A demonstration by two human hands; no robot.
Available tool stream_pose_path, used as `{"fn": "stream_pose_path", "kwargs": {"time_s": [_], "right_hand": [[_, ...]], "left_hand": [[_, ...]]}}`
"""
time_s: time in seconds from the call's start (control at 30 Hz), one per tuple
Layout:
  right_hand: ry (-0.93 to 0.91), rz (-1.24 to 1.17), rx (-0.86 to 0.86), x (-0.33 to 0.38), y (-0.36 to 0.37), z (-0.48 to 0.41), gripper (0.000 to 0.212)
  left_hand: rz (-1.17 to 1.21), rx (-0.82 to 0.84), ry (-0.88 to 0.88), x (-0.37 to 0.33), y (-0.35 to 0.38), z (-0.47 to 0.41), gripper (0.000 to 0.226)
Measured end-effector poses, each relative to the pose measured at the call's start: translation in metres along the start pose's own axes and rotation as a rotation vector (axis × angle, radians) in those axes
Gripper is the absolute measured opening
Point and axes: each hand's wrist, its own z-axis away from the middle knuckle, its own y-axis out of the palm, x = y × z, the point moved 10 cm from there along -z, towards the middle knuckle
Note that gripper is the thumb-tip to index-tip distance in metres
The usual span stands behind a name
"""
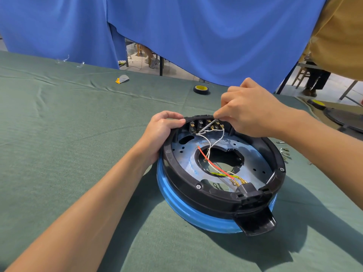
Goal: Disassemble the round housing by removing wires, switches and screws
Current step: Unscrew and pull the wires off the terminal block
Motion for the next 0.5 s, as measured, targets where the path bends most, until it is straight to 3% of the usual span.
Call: {"fn": "stream_pose_path", "kwargs": {"time_s": [0.13, 0.3, 0.5], "right_hand": [[0.087, -0.064, 0.055, -0.012, -0.001, 0.012, 0.02], [0.361, -0.443, 0.047, -0.035, 0.004, 0.036, 0.014], [0.32, -0.565, 0.196, 0.003, 0.029, 0.036, 0.018]], "left_hand": [[-0.001, -0.001, 0.005, 0.001, 0.0, -0.001, 0.008], [0.002, 0.008, 0.011, 0.001, 0.0, -0.002, 0.009], [-0.001, 0.004, 0.012, 0.001, 0.0, -0.001, 0.009]]}}
